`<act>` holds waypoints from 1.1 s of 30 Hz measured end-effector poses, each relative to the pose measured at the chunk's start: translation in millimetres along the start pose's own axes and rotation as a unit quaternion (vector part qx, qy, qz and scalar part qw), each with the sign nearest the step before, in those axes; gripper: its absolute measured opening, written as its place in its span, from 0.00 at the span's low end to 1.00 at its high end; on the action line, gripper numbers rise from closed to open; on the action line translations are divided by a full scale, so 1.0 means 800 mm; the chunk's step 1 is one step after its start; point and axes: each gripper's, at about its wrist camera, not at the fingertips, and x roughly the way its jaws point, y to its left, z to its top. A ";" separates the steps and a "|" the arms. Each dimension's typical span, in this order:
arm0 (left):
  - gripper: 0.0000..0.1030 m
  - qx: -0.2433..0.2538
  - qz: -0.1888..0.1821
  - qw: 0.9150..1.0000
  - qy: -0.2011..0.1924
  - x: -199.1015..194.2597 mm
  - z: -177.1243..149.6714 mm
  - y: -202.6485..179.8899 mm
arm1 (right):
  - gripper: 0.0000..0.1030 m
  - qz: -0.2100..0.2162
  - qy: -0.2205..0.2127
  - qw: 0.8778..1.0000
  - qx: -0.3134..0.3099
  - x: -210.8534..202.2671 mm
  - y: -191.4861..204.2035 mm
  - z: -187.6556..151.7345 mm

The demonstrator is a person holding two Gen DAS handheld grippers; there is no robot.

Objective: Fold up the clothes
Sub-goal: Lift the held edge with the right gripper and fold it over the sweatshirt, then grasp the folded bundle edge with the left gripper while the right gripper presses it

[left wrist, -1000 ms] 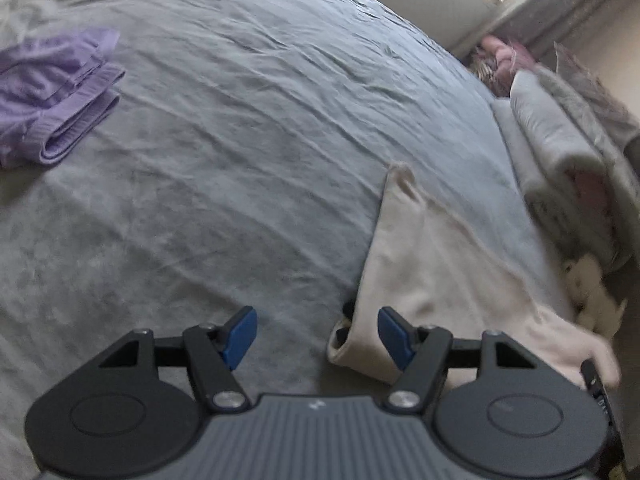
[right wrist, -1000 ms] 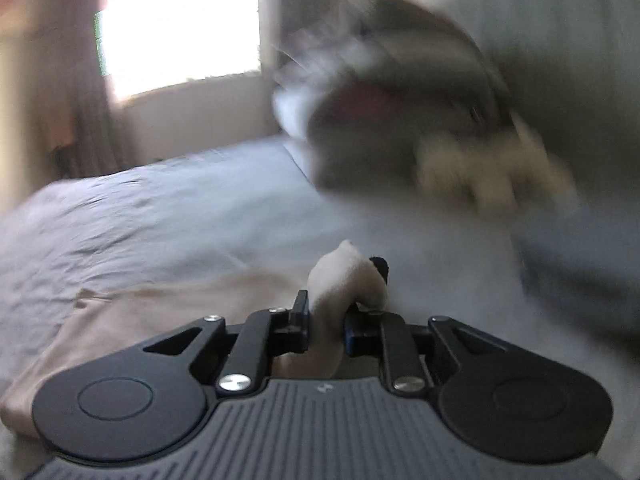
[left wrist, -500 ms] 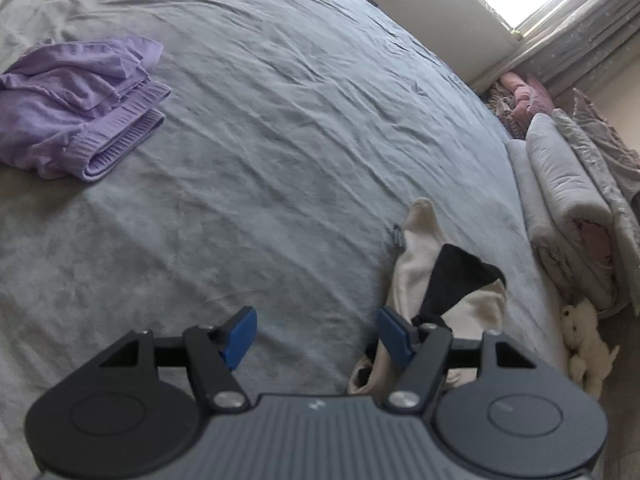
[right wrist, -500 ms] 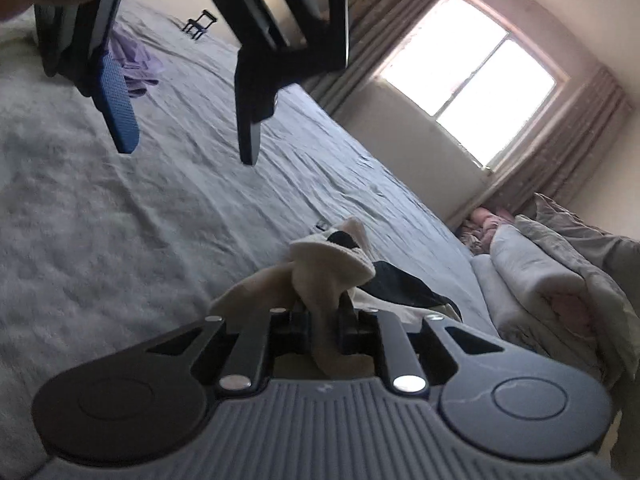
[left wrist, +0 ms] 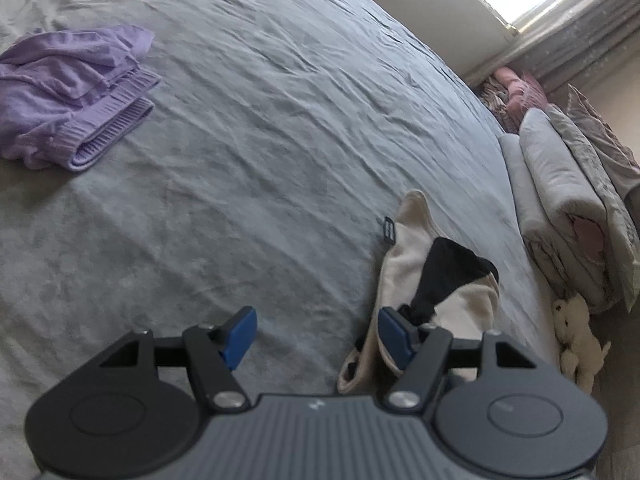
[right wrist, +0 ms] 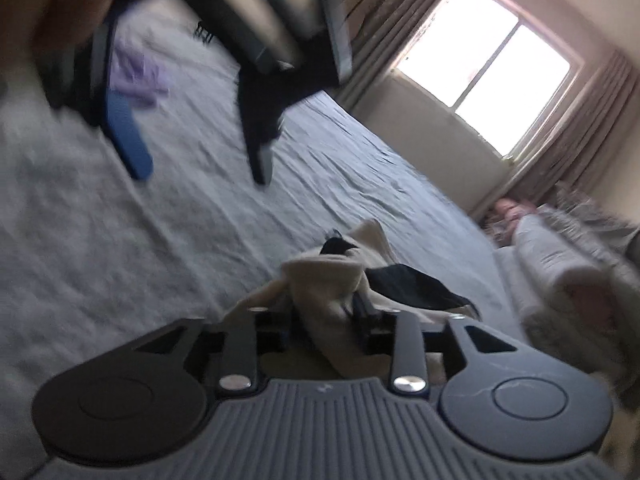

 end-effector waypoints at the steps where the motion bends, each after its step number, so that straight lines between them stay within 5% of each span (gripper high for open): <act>1: 0.66 0.003 -0.005 1.000 0.002 0.001 -0.001 -0.002 | 0.59 0.024 -0.009 0.999 0.020 -0.010 -0.011 0.003; 3: 0.66 0.012 -0.013 1.000 0.006 0.003 -0.002 -0.006 | 0.76 0.057 -0.028 0.997 0.038 -0.030 -0.023 0.006; 9: 0.66 0.036 -0.045 0.998 0.012 0.009 -0.018 -0.027 | 0.76 0.074 -0.030 0.995 0.062 -0.065 -0.086 -0.014; 14: 0.66 0.060 -0.065 0.996 0.007 0.025 -0.032 -0.051 | 0.66 0.069 0.014 0.997 0.027 -0.055 -0.104 -0.046; 17: 0.65 0.058 -0.067 0.996 0.004 0.036 -0.032 -0.054 | 0.31 0.030 0.015 0.999 -0.023 -0.049 -0.091 -0.054; 25: 0.27 0.075 -0.051 0.996 -0.006 0.052 -0.040 -0.064 | 0.18 -0.040 0.019 0.996 -0.073 -0.054 -0.065 -0.069; 33: 0.17 0.136 -0.007 0.990 -0.028 0.054 -0.050 -0.078 | 0.18 -0.055 0.050 0.990 -0.117 -0.049 -0.038 -0.086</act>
